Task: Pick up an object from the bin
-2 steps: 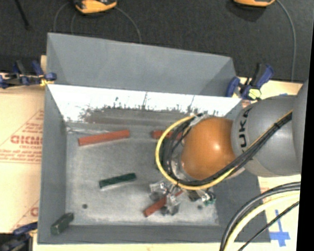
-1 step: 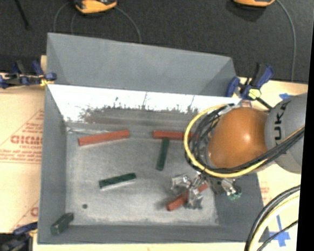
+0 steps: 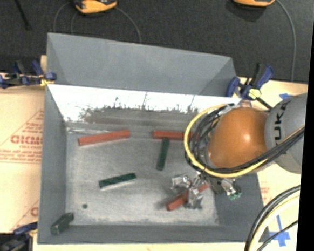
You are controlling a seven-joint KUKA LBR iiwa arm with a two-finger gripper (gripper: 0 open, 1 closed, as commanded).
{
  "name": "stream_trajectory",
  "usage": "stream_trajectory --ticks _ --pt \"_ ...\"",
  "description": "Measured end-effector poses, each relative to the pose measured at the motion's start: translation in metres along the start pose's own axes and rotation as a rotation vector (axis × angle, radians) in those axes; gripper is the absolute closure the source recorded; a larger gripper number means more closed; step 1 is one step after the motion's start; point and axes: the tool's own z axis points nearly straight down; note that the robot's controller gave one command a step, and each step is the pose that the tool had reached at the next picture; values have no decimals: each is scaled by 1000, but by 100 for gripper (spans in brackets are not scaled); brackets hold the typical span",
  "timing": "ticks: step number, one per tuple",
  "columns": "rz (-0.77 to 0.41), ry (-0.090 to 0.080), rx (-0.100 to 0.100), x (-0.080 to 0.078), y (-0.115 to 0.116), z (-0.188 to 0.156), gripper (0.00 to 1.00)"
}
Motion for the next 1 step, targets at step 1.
stream_trajectory --ticks 1 --pt "59 -1 0 32 -52 -92 100"
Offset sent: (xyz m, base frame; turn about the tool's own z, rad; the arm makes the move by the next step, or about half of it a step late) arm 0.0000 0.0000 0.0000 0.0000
